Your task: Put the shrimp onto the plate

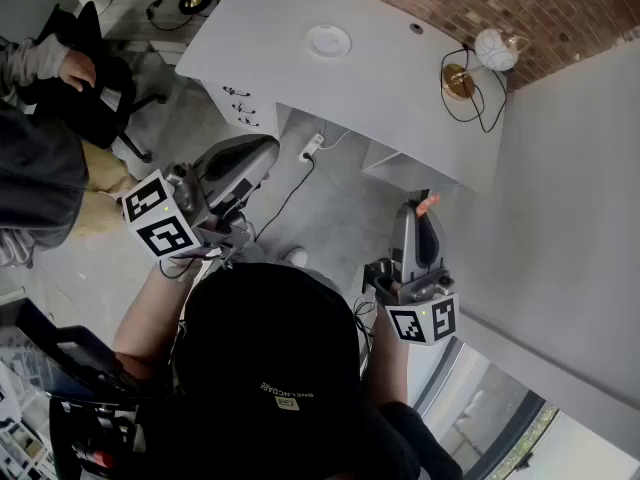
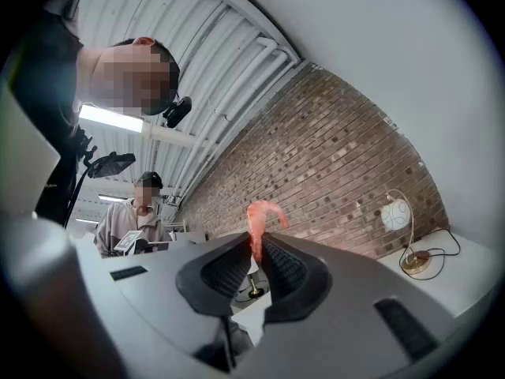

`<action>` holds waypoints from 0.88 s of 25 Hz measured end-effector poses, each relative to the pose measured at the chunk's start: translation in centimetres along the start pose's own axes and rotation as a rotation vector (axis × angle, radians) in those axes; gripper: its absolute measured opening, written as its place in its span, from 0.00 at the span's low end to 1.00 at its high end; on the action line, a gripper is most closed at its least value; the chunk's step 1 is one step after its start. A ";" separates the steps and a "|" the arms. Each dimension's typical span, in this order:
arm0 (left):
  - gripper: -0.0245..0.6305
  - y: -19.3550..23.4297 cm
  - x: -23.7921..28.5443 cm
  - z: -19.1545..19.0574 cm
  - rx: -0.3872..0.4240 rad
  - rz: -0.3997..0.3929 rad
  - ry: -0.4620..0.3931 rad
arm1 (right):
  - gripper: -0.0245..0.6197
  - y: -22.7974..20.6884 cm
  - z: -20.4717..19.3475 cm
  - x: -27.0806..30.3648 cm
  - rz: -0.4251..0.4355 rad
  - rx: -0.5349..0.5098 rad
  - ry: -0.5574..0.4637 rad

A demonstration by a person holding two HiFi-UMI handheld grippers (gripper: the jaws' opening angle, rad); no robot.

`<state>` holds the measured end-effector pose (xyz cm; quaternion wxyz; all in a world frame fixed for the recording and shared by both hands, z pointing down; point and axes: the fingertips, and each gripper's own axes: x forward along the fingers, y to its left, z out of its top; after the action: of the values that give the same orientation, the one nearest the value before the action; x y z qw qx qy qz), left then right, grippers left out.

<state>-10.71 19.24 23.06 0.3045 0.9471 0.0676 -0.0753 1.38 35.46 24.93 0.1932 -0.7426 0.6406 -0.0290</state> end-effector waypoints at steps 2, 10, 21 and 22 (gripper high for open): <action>0.04 0.1 -0.7 0.0 0.004 -0.006 0.021 | 0.10 0.5 0.0 0.3 -0.011 -0.004 -0.002; 0.04 1.8 -2.5 0.9 -0.002 -0.002 0.040 | 0.10 1.9 -0.8 2.4 -0.021 -0.011 0.014; 0.04 2.6 -3.6 1.6 -0.019 0.014 0.022 | 0.10 2.6 -0.9 2.8 -0.019 -0.020 0.017; 0.04 2.6 -3.7 1.6 -0.018 0.017 0.020 | 0.10 2.6 -0.9 2.8 -0.020 -0.017 0.015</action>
<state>-14.06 15.84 23.93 0.3129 0.9456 0.0634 -0.0627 -0.84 32.28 24.37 0.1820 -0.7504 0.6347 -0.0311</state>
